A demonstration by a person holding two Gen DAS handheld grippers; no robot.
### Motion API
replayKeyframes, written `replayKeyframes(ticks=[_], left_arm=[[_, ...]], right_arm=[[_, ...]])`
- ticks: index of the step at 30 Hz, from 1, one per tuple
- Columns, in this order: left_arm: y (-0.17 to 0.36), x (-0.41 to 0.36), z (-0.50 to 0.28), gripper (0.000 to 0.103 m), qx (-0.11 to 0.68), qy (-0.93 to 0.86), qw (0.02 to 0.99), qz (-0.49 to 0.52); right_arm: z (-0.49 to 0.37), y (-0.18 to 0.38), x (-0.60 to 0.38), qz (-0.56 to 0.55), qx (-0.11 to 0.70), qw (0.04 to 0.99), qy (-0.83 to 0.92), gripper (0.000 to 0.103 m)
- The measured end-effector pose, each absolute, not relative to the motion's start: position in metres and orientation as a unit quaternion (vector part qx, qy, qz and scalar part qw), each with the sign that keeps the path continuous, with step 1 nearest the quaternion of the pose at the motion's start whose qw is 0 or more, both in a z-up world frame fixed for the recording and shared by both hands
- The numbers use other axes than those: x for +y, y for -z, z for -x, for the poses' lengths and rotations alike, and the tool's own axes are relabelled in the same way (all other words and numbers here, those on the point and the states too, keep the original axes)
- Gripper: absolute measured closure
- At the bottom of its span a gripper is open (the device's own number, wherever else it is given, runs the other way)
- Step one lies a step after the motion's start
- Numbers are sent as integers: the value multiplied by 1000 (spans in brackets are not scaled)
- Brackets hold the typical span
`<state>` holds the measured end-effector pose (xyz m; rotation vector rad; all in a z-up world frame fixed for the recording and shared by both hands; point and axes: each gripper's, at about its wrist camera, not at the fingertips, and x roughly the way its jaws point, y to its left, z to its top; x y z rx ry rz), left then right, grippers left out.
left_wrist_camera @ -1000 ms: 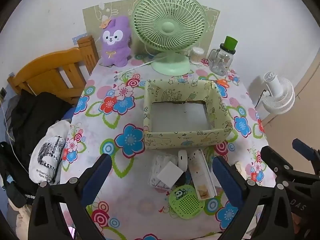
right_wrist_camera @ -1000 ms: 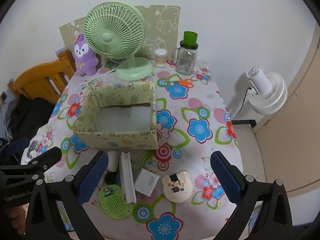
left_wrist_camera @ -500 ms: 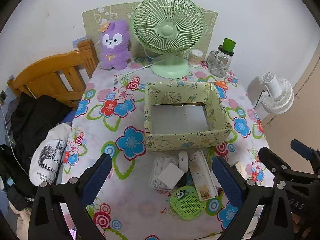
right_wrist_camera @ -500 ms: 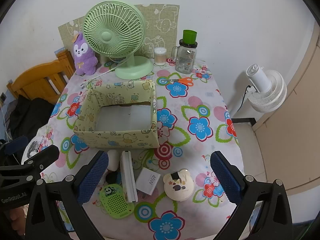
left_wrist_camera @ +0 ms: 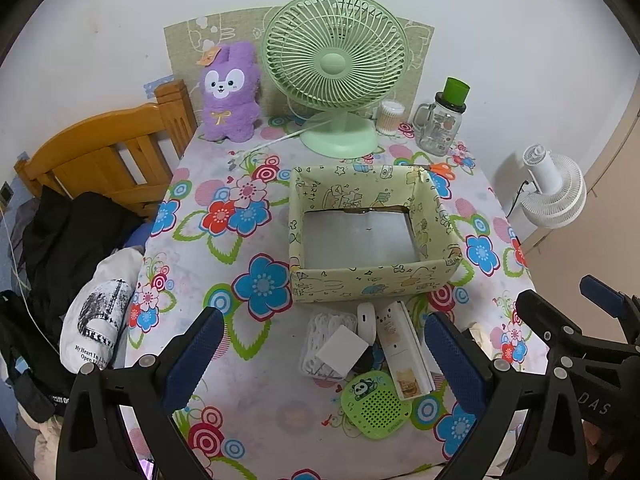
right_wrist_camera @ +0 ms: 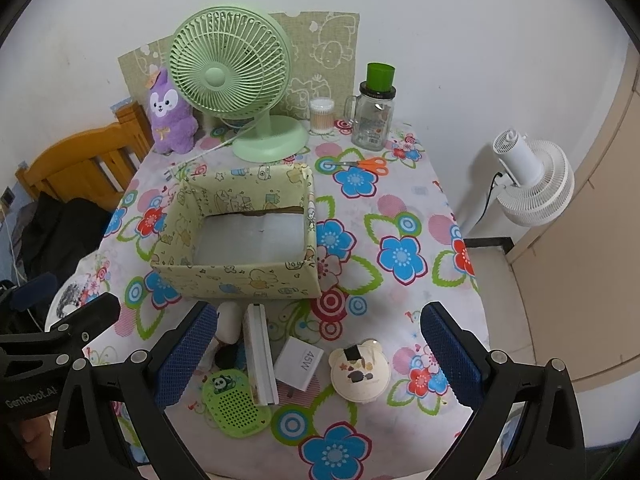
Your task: Organize rigid objects
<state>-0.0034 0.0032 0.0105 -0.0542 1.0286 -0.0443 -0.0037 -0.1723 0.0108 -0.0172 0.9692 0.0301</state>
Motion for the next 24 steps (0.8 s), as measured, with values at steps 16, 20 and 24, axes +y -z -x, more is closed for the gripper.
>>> replayKeyframes(ticks=[16, 20, 24], left_arm=[[-8, 0, 3, 2, 495, 24, 868, 22], [-8, 0, 4, 2, 494, 24, 869, 19], [-8, -1, 4, 2, 494, 24, 869, 17]], right_arm=[[5, -11, -176, 3, 466, 885, -14, 1], [5, -11, -175, 4, 466, 885, -15, 1], [5, -11, -175, 3, 466, 885, -15, 1]])
